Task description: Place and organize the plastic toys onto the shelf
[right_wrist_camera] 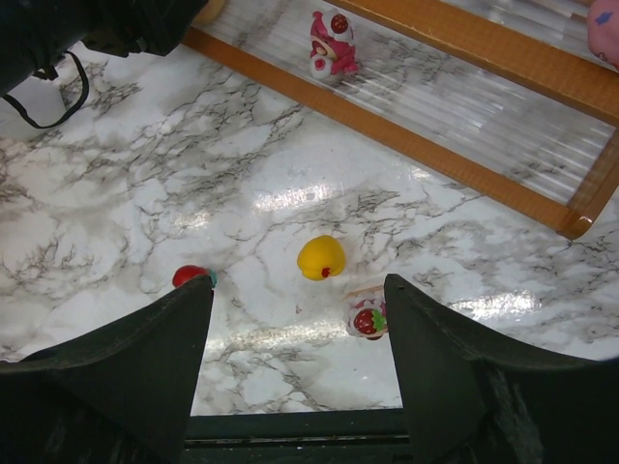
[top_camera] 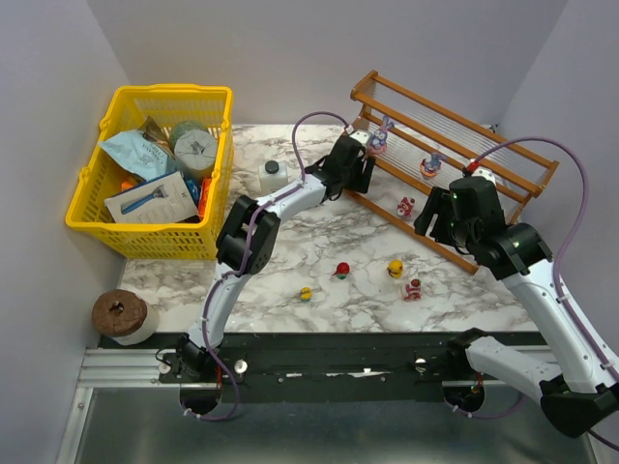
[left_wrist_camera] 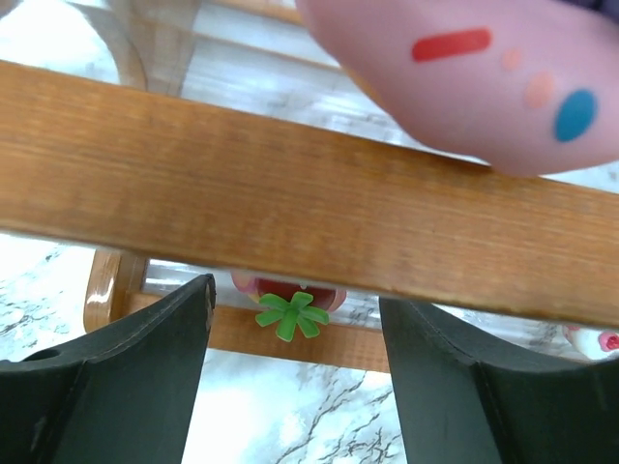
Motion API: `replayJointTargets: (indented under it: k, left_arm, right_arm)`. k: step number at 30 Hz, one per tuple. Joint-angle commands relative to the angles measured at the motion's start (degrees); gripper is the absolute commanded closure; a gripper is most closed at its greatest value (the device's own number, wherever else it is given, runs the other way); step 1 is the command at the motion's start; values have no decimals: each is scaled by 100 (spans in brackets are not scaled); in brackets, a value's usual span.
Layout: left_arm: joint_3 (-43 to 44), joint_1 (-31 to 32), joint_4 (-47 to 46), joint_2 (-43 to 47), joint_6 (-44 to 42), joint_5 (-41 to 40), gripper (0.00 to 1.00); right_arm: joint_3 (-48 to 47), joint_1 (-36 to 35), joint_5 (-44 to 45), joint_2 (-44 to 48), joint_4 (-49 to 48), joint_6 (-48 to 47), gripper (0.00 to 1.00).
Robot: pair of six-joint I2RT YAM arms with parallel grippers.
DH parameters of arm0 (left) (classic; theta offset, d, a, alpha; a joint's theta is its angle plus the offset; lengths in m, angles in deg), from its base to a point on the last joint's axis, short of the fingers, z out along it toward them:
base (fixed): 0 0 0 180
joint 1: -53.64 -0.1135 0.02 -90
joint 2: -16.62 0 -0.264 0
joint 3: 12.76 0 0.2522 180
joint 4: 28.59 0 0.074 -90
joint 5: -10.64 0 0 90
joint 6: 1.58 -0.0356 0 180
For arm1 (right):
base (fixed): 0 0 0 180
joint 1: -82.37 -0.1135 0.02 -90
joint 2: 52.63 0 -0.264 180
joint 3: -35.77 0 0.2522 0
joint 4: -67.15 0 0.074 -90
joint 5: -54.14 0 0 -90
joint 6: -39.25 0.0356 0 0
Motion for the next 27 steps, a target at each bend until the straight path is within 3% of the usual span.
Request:
replayJointTargets:
  k: [1, 6, 13, 19, 27]
  left_arm:
    - [-224, 3, -241, 550, 88, 4, 22]
    - [-601, 3, -400, 963, 185, -4, 22]
    - [-1900, 47, -821, 1780, 334, -101, 21]
    - [-3052, 249, -980, 2668, 563, -83, 22]
    - [-3810, 557, -998, 3415, 695, 74, 21]
  right_arm:
    - [80, 38, 184, 66, 157, 71, 20]
    - [220, 38, 44, 40, 148, 71, 18]
    - [686, 38, -405, -4, -45, 177, 15]
    - [1248, 38, -650, 110, -133, 467, 16]
    - [1977, 38, -1037, -22, 52, 757, 20]
